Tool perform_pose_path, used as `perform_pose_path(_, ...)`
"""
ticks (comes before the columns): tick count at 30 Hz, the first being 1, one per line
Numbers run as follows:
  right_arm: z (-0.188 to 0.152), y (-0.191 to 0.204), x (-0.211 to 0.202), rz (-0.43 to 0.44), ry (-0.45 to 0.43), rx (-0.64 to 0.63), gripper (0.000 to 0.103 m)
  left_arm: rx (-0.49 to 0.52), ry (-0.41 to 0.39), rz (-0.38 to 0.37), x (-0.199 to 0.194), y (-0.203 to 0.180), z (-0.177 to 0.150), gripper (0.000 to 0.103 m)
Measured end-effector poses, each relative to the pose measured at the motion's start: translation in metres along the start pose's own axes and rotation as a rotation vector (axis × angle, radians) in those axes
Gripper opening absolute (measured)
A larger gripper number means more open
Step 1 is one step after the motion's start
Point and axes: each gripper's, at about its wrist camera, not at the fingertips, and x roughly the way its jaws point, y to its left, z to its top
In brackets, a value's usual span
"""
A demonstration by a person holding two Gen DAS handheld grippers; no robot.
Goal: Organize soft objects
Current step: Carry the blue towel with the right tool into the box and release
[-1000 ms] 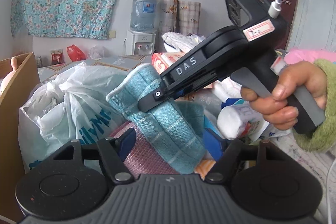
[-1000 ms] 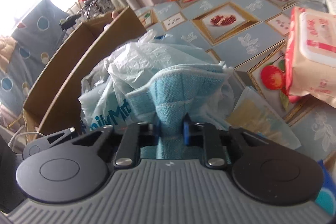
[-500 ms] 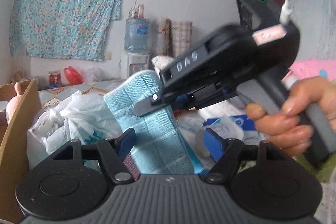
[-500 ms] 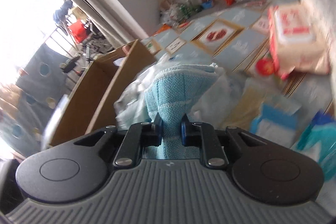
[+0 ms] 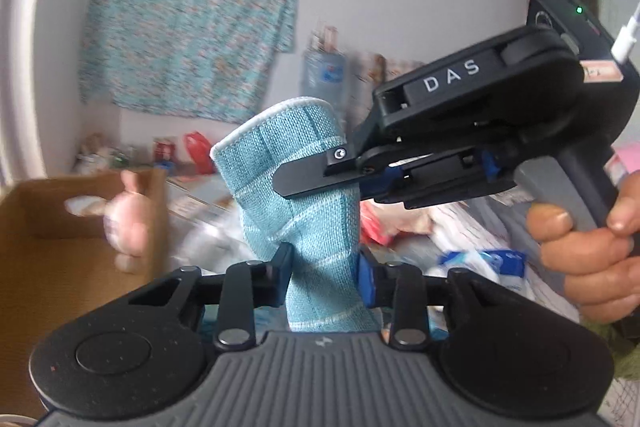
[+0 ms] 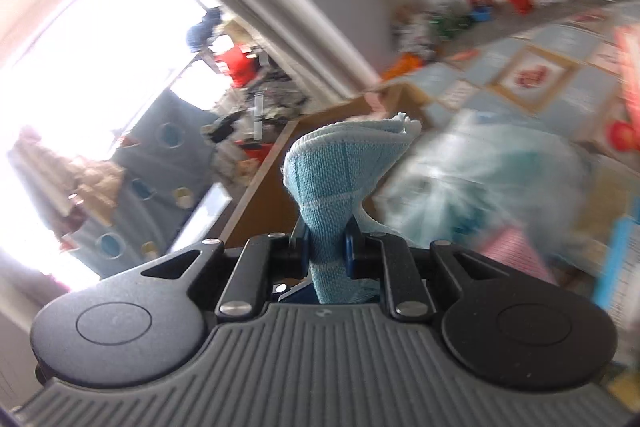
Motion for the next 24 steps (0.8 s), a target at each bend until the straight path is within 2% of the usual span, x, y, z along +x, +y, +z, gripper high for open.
perform_pose_path(6, 0.029, 0.051, 0.069, 0.142, 0.082, -0.026, 0.014, -0.029, 0.014, 0.127, -0.033, 0.067, 0.031, 0.033)
perform_pose_path(11, 0.053, 0.083, 0.152, 0.204, 0.182, 0.018, 0.014, -0.058, 0.074, 0.251, -0.03, 0.131, 0.055, 0.032)
perform_pose_path(17, 0.079, 0.094, 0.266, 0.161, 0.281, 0.075, 0.014, -0.108, 0.191, 0.397, 0.012, 0.224, 0.069, 0.035)
perform_pose_path(19, 0.085, 0.087, 0.304, 0.127, 0.306, 0.105, 0.014, -0.131, 0.231, 0.438, 0.031, 0.254, 0.066, 0.041)
perform_pose_path(24, 0.092, 0.052, 0.382, 0.054, 0.368, 0.196, 0.014, -0.202, 0.318, 0.483, 0.058, 0.305, 0.05, 0.044)
